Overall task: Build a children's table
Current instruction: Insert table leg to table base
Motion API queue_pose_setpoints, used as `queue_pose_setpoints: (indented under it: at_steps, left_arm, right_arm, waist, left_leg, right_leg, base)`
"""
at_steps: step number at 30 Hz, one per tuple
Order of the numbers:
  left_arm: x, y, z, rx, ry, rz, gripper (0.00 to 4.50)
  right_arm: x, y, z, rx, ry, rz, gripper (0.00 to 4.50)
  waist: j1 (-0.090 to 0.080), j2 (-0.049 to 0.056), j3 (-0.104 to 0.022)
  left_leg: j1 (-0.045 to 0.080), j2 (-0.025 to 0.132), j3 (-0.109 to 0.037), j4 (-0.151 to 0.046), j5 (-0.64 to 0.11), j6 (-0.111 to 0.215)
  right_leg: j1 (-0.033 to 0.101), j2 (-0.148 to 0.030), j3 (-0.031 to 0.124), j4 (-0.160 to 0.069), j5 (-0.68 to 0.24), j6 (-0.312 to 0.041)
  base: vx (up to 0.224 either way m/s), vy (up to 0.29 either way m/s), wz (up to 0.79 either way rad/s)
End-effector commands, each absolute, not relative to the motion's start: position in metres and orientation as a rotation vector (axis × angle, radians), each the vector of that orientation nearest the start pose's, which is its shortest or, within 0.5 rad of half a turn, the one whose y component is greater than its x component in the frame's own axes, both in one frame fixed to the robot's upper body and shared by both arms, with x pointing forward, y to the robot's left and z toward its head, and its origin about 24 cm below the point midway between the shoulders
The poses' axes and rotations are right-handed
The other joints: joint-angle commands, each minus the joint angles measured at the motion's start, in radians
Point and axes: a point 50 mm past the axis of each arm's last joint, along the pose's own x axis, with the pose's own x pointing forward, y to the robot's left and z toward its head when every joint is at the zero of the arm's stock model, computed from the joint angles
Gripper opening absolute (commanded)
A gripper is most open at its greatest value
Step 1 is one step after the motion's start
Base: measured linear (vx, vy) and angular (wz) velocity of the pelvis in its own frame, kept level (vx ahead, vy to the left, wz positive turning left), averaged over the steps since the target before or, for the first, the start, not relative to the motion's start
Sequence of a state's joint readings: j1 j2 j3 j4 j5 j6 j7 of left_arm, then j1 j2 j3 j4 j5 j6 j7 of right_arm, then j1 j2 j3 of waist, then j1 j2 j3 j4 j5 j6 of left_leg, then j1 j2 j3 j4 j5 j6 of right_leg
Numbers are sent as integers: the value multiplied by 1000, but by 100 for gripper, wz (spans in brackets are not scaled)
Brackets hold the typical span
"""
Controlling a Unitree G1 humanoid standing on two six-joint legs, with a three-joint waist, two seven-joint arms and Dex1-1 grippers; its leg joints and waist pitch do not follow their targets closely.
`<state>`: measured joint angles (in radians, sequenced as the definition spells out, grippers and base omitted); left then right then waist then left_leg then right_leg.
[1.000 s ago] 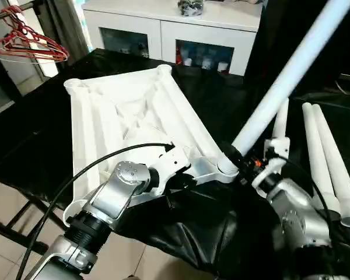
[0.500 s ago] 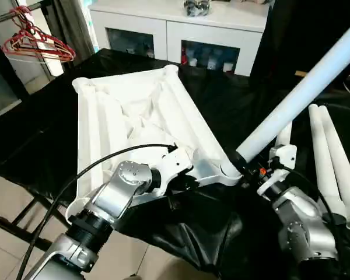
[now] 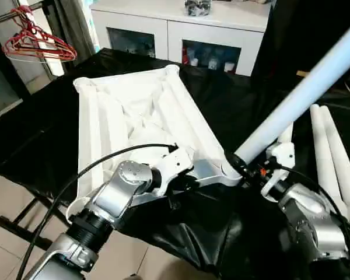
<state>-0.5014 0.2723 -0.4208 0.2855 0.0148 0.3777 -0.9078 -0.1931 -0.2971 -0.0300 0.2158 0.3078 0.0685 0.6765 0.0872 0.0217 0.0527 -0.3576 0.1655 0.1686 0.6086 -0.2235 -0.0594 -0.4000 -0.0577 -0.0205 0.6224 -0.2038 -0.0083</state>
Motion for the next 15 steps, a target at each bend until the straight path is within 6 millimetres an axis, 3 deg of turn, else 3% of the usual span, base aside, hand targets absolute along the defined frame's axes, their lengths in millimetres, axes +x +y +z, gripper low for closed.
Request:
queue_pose_setpoints:
  at_steps: [1, 4, 6, 7, 8, 13, 14, 15]
  left_arm:
    - [300, 82, 53, 431, 439, -1198, 0]
    - [298, 82, 52, 437, 447, -1219, 0]
    - [296, 82, 52, 443, 450, -1239, 0]
    - [295, 82, 53, 444, 451, -1243, 0]
    - [295, 82, 53, 451, 452, -1253, 0]
    - [293, 83, 57, 471, 451, -1285, 0]
    - [293, 83, 58, 473, 450, -1287, 0]
    - [293, 83, 59, 478, 450, -1292, 0]
  right_arm:
    - [279, -179, 39, 26, 169, 679, 191]
    - [283, -174, 39, 16, 200, 736, 191]
    - [286, -169, 39, -5, 243, 814, 191]
    - [286, -168, 39, -9, 255, 830, 191]
    - [288, -167, 39, -30, 271, 867, 191]
    - [292, -167, 36, -46, 328, 965, 191]
    - [292, -167, 36, -46, 332, 972, 191]
    - [292, -168, 35, -50, 339, 983, 191]
  waist:
    - [-2, -11, -56]
    - [-5, -10, -55]
    - [-7, -19, -55]
    - [-8, -15, -55]
    - [-7, -18, -54]
    - [-9, -18, -57]
    - [-11, -26, -57]
    - [-8, -22, -57]
  left_leg:
    - [-4, 54, -18, -77, -103, 63]
    - [-4, 53, -17, -77, -107, 64]
    - [-5, 52, -16, -76, -110, 67]
    - [-6, 52, -17, -76, -103, 68]
    - [-5, 53, -16, -76, -100, 69]
    - [-3, 56, -17, -76, -93, 69]
    - [-5, 55, -16, -75, -95, 73]
    - [-4, 56, -16, -75, -88, 77]
  right_leg:
    - [53, -77, 39, -79, -131, -229]
    - [53, -78, 39, -80, -144, -232]
    - [55, -78, 39, -82, -165, -229]
    - [55, -79, 39, -80, -168, -229]
    - [53, -79, 39, -82, -168, -227]
    - [53, -80, 37, -75, -128, -249]
    - [54, -80, 36, -75, -123, -253]
    - [54, -82, 37, -74, -113, -259]
  base:
    - [0, 0, 0]
    - [0, 0, 0]
    - [0, 0, 0]
    - [0, 0, 0]
    - [0, 0, 0]
    - [0, 0, 0]
    - [0, 0, 0]
    - [0, 0, 0]
